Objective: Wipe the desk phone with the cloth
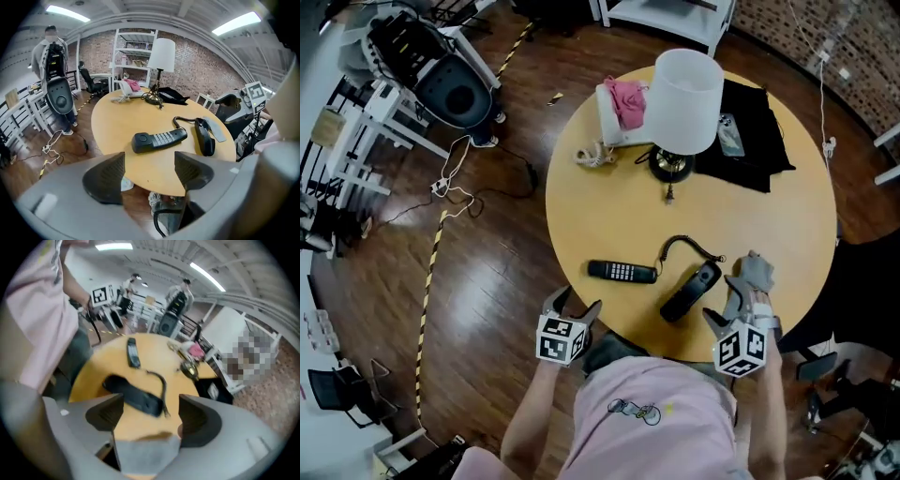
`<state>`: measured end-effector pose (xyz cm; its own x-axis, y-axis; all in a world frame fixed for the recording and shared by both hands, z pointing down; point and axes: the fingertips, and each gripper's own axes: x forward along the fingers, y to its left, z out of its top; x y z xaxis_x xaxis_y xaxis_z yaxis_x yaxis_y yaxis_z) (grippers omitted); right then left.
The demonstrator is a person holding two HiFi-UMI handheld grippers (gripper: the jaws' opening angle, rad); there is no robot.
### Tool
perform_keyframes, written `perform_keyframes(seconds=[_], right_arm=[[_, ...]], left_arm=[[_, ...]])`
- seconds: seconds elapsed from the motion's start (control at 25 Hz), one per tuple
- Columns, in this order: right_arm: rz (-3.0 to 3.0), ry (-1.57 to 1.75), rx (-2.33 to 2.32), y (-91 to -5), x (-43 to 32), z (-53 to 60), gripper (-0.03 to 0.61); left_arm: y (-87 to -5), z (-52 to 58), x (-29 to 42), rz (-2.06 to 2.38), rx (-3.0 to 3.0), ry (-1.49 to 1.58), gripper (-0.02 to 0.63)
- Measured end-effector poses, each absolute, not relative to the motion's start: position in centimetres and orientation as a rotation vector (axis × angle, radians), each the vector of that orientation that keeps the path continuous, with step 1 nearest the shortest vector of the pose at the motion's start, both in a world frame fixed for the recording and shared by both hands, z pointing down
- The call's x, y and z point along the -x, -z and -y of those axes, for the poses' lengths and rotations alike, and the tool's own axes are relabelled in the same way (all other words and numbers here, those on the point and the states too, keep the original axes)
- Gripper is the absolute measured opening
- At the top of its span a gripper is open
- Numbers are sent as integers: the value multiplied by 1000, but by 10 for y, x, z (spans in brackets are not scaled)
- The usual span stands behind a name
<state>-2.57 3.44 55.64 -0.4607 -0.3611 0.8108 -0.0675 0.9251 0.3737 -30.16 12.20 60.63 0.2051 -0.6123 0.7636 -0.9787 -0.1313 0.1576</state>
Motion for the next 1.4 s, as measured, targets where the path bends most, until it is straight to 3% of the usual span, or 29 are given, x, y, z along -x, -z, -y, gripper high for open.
perform_keyframes(seconds=[0.2, 0.36, 0.52, 0.6, 0.72, 0.96, 1.28, 1.36, 1.4], right_arm=[[2014, 599, 29, -614, 188, -76, 370], [1901, 621, 55, -658, 236, -56, 333], [1864, 363, 178, -679, 236, -55, 291], [1861, 234, 235, -676, 236, -61, 218], [1887, 32, 213, -669, 234, -60, 217], [2324, -756, 193, -596, 239, -66, 216], [2738, -715, 389, -464, 181, -91, 216], [2790, -749, 376, -450, 161, -88, 216], [2808, -763, 364, -444, 153, -87, 216]], left_arm=[[-604, -153, 318, 1537, -1765, -662, 341], [-594, -181, 324, 1542, -1769, -626, 341], [-595, -211, 329, 1520, -1748, -575, 341], [-596, -220, 333, 1516, -1736, -556, 341], [-590, -218, 335, 1520, -1745, -525, 341], [-543, -142, 304, 1495, -1919, -288, 341], [-415, -49, 184, 1036, -2382, 133, 341], [-399, -44, 166, 967, -2409, 172, 258], [-393, -41, 156, 947, -2424, 181, 258]])
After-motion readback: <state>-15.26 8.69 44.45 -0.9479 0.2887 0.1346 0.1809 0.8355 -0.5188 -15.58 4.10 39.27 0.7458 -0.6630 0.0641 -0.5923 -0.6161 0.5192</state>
